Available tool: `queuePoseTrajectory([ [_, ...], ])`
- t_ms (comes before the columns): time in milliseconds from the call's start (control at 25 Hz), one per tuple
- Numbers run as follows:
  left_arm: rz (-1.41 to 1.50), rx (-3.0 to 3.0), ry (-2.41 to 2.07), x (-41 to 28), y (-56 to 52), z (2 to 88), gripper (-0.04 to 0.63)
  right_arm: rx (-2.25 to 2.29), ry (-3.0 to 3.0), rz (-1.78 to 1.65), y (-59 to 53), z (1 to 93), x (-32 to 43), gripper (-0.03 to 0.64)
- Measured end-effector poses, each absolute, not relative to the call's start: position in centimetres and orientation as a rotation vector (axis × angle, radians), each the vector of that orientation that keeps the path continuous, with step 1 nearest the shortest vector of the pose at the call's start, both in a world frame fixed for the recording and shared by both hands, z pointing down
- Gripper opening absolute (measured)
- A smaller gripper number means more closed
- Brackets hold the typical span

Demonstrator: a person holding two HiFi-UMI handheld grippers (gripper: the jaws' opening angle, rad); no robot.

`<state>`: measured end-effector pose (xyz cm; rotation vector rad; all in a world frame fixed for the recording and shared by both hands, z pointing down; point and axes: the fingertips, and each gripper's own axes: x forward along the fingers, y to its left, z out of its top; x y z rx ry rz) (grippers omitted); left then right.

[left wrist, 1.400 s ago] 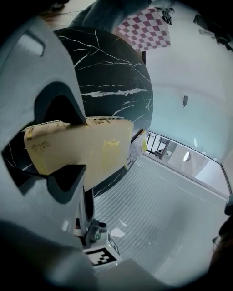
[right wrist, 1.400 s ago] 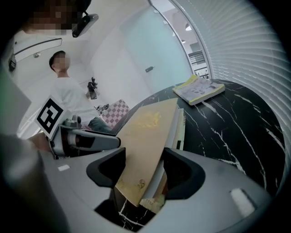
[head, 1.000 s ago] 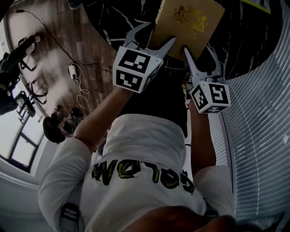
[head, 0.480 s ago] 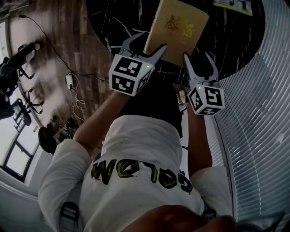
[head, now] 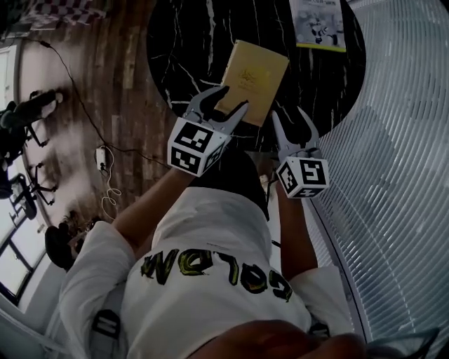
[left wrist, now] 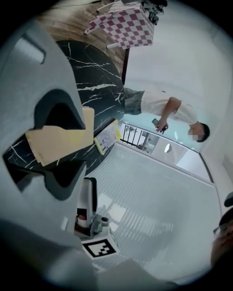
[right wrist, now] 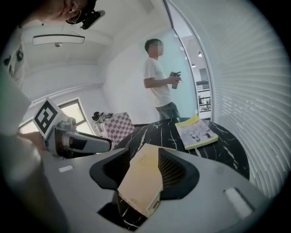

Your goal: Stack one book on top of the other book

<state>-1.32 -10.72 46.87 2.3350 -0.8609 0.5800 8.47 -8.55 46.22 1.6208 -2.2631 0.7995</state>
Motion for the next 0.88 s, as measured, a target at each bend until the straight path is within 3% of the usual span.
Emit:
queuePoseTrajectory([
  [360,0.427,2.48,-0.846,0.0,-8.5,38.3,0.098,1.635,-2.378,0.649,-7.0,37.4,7.7,0.123],
  [880,0.228,2.659,-0.815,1.6,-6.3,27.9,0.005,1.641,-2.534,0.426,-4.7,26.8,6.4,0.057],
])
